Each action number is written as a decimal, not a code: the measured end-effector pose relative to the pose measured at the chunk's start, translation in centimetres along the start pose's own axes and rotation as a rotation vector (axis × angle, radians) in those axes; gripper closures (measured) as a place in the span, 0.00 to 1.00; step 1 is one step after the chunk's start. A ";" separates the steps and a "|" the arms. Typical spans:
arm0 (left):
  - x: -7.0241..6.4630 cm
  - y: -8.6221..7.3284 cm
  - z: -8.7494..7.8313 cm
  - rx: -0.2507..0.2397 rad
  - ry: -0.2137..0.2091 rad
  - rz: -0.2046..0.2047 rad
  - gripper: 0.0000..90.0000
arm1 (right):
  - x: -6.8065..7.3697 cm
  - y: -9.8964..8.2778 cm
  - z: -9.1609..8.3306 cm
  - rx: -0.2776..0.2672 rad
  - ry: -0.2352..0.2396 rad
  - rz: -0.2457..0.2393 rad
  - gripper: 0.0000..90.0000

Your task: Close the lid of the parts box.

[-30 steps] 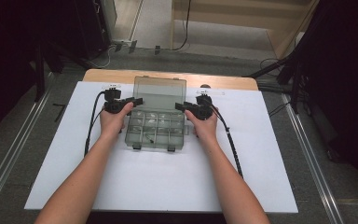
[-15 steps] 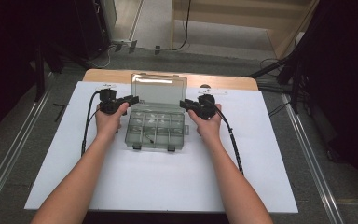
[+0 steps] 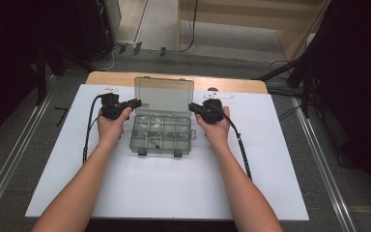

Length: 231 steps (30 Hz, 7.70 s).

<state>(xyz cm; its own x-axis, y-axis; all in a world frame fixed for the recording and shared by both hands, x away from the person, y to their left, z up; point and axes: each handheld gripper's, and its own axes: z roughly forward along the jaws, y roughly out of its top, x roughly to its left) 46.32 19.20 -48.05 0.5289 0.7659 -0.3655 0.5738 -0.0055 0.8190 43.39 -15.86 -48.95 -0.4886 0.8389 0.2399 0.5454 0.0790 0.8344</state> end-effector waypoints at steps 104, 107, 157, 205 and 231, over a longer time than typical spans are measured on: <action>0.6 3.1 -0.3 -0.003 -0.150 -0.053 1.00 | 1.2 -0.5 -2.2 -0.141 -0.011 -0.096 0.71; 0.4 3.1 -0.5 -0.010 -0.157 -0.041 1.00 | 1.0 -1.0 -2.7 -0.141 -0.009 -0.091 0.66; -3.3 -0.2 -5.3 -0.076 -0.160 0.122 1.00 | 2.6 -0.9 -6.7 -0.145 0.081 -0.026 1.00; -6.7 -8.8 -9.9 -0.102 -0.109 0.224 1.00 | 6.7 -6.9 -9.5 -0.159 0.083 -0.158 1.00; -7.1 -10.7 -9.3 -0.053 -0.027 0.210 1.00 | 7.5 -9.9 -8.4 -0.110 0.014 -0.189 1.00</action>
<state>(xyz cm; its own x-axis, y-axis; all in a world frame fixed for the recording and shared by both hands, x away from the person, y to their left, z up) 30.59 19.78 -50.07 0.6503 0.7342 -0.1952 0.4157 -0.1289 0.9003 28.62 -14.83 -51.21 -0.5851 0.8069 0.0808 0.3662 0.1740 0.9141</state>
